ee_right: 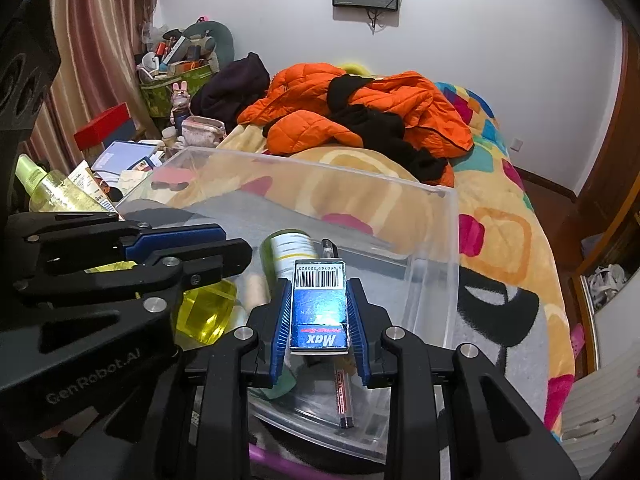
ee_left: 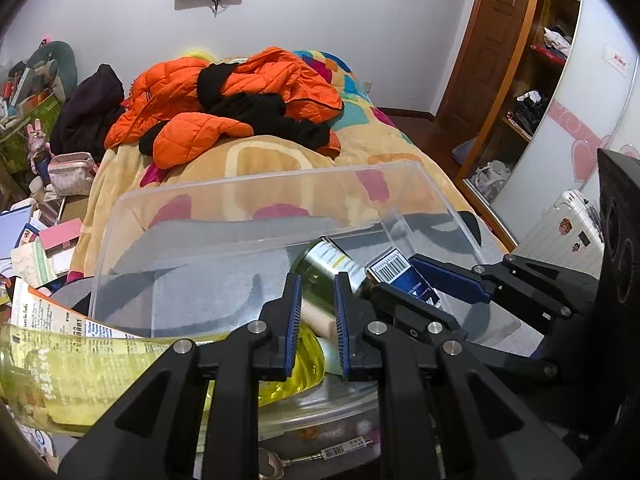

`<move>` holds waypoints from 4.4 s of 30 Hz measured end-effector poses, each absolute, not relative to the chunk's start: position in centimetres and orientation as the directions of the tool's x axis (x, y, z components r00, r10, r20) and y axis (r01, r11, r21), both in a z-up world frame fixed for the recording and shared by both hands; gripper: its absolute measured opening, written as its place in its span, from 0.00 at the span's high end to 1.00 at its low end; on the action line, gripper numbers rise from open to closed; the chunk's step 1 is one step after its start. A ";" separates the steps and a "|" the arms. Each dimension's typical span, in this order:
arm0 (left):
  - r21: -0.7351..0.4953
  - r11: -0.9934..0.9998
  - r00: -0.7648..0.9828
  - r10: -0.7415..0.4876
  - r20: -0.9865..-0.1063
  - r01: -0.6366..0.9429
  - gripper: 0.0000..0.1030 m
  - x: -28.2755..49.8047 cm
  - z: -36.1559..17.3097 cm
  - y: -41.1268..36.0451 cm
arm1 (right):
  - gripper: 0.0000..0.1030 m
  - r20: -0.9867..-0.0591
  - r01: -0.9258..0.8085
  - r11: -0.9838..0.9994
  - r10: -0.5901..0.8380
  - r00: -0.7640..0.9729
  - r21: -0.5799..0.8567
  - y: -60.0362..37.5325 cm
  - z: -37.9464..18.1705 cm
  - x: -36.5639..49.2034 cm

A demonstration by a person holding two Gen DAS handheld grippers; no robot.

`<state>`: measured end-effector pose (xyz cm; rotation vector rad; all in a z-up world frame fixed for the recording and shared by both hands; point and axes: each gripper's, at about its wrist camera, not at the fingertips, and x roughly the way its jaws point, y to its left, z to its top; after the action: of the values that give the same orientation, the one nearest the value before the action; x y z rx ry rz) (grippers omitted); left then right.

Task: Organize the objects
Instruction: 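Carry the cream tube and Max pack into the clear box and release both, then grasp the white dotted block with the right tool while the left tool grasps the pale green tube, then carry the pale green tube and white block into the box and release both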

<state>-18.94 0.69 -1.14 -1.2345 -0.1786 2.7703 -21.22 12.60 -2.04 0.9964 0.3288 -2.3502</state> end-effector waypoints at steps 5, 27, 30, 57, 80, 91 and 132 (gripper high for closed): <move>-0.141 -0.989 -0.677 0.137 -0.723 -0.049 0.84 -18.3 -0.4 0.8 | 0.71 -0.723 0.578 -0.816 -0.401 -0.562 0.003 13.0 -1.8 -21.3; -0.082 -0.995 -0.760 0.101 -0.642 -0.063 0.48 -9.3 2.3 0.9 | 0.46 -0.632 0.559 -0.829 -0.440 -0.638 0.012 17.5 2.0 -16.0; -0.070 -0.995 -0.760 0.094 -0.642 -0.064 0.44 -7.9 2.1 0.8 | 0.43 -0.632 0.561 -0.827 -0.446 -0.633 0.022 17.9 1.8 -15.1; -0.116 -0.991 -0.625 0.054 -0.779 0.059 0.41 -5.1 -6.6 -4.2 | 0.34 -0.739 0.565 -0.819 -0.439 -0.512 0.095 17.3 -5.6 -11.1; -0.225 -0.974 -0.572 0.191 -0.798 -0.011 0.66 -9.0 -7.9 -6.0 | 0.69 -0.759 0.591 -0.800 -0.449 -0.472 0.106 16.4 -6.7 -11.3; -0.285 -0.950 -0.508 0.309 -0.804 -0.126 0.89 -5.5 -7.3 -3.2 | 0.70 -0.747 0.585 -0.802 -0.460 -0.479 0.119 17.7 -6.0 -10.7; -0.079 -0.987 -0.476 0.136 -0.869 -0.138 0.86 -5.3 -7.4 -5.1 | 0.70 -0.737 0.569 -0.804 -0.489 -0.467 0.173 19.2 -5.0 -10.8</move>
<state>-5.30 -5.09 -7.42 -1.5121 0.0035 2.5703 -10.80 19.16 -4.98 1.0922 0.1285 -2.2587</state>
